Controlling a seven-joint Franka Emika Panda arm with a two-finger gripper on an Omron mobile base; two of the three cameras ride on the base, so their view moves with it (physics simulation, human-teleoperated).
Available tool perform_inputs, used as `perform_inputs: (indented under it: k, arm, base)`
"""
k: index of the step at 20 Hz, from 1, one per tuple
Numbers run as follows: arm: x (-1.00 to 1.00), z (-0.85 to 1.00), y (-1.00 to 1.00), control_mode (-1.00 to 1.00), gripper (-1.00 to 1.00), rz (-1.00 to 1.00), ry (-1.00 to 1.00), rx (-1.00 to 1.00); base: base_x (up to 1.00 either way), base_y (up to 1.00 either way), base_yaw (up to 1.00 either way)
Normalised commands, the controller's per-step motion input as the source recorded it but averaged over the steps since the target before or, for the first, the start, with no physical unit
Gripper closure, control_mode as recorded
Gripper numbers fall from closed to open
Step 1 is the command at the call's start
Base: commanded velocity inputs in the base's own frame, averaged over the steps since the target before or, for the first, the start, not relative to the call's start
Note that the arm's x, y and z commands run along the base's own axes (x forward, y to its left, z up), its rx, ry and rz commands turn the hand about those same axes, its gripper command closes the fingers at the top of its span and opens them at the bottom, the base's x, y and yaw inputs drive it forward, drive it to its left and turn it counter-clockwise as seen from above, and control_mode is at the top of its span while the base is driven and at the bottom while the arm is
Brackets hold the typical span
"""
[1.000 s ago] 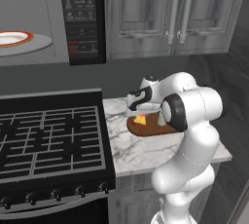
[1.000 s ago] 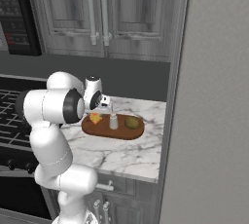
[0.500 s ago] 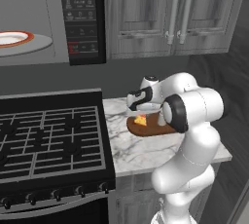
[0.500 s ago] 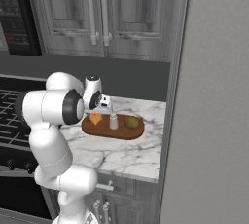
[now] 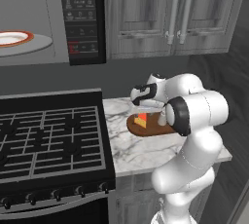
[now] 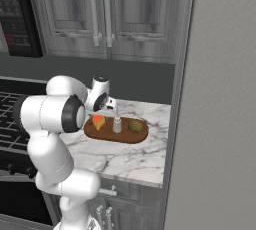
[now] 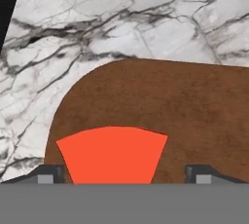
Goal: Retrieve the reheated potato from the microwave, then place the potato, cheese, and condiment on the cutting board.
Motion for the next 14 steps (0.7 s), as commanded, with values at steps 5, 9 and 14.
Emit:
perform_inputs:
  k: [5,9,14]
  arm:
    - [-0.21,0.32,0.0,-1.0,-1.0,0.0,-0.03,0.02]
    - [-0.31,0.17,0.07,-1.0,-1.0,0.0,-0.1,0.0]
    - [-0.36,0.21,0.01,-1.0,-1.0,0.0,-0.03,0.0]
  base:
    - [0.0,0.0,0.0]
    - [0.0,0.0,0.0]
    - [0.0,0.0,0.0]
